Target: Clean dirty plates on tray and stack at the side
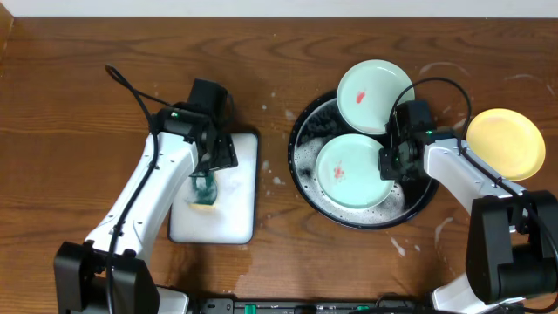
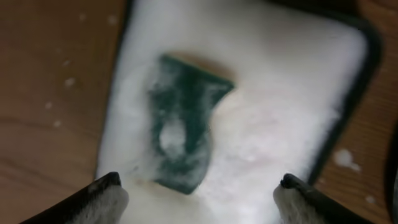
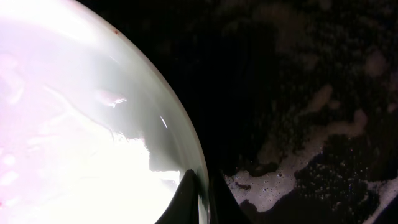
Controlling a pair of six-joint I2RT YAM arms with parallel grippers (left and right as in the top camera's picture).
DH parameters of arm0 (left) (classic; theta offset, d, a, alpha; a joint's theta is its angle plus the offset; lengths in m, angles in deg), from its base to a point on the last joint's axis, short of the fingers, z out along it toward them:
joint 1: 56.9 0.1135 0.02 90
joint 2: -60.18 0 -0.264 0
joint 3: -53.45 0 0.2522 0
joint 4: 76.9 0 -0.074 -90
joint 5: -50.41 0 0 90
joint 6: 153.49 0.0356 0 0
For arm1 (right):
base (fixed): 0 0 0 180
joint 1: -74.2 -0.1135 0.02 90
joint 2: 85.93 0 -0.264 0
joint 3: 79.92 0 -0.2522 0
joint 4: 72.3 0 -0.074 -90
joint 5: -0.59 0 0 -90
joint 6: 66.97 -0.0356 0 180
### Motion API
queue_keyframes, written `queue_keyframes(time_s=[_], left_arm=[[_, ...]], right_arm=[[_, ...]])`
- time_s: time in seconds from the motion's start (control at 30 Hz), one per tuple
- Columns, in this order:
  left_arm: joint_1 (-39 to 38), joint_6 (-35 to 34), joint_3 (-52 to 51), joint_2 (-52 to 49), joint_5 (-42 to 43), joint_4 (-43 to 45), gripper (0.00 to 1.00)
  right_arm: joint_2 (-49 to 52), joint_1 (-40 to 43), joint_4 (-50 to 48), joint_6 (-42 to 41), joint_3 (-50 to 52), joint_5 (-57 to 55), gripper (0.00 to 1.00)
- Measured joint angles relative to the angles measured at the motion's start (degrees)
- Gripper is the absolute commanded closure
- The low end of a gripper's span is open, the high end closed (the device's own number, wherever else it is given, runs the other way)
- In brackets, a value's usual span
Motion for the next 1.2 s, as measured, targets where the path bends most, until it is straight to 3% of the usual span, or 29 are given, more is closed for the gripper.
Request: queue_keyframes(time_s=[0.13, 0.23, 0.37, 0.53, 0.57, 0.63, 0.83, 1.0, 1.13, 1.2], left_arm=[[0.3, -2.1, -3.7, 0.0, -3.5, 3.2, 0.19], [0.7, -1.9, -8.9, -0.2, -5.0, 10.3, 0.24], [0.8, -0.3, -15.2, -1.0, -5.9, 18.6, 0.49], [0.8, 0.5, -19.9, -3.5, -6.1, 25.0, 0.54], [0.8, 0.5, -19.9, -3.8, -6.0, 25.5, 0.61], [0.8, 0.9, -20.0, -4.6, -5.0, 26.5, 0.93], [1.3, 2.9, -19.2, -5.8, -1.1, 26.8, 0.93], [1.4, 4.0, -16.0, -4.4, 4.0, 18.7, 0.93], [1.0, 4.3, -15.1, 0.2, 5.5, 17.1, 0.6], [1.1, 4.4, -14.5, 2.0, 6.1, 16.5, 0.49]], right_arm=[[0.0, 0.0, 0.2, 0.0, 0.0, 0.2, 0.99], [0.0, 0.0, 0.2, 0.0, 0.0, 0.2, 0.99], [0.0, 0.0, 0.2, -0.3, 0.0, 0.3, 0.99], [0.0, 0.0, 0.2, -0.7, 0.0, 0.3, 0.99], [0.0, 0.0, 0.2, -0.7, 0.0, 0.3, 0.99], [0.0, 0.0, 0.2, -0.7, 0.0, 0.3, 0.99], [0.0, 0.0, 0.2, -0.7, 0.0, 0.3, 0.99], [0.0, 0.0, 0.2, -0.7, 0.0, 0.3, 0.99], [0.0, 0.0, 0.2, -0.7, 0.0, 0.3, 0.99], [0.0, 0.0, 0.2, -0.7, 0.0, 0.3, 0.99]])
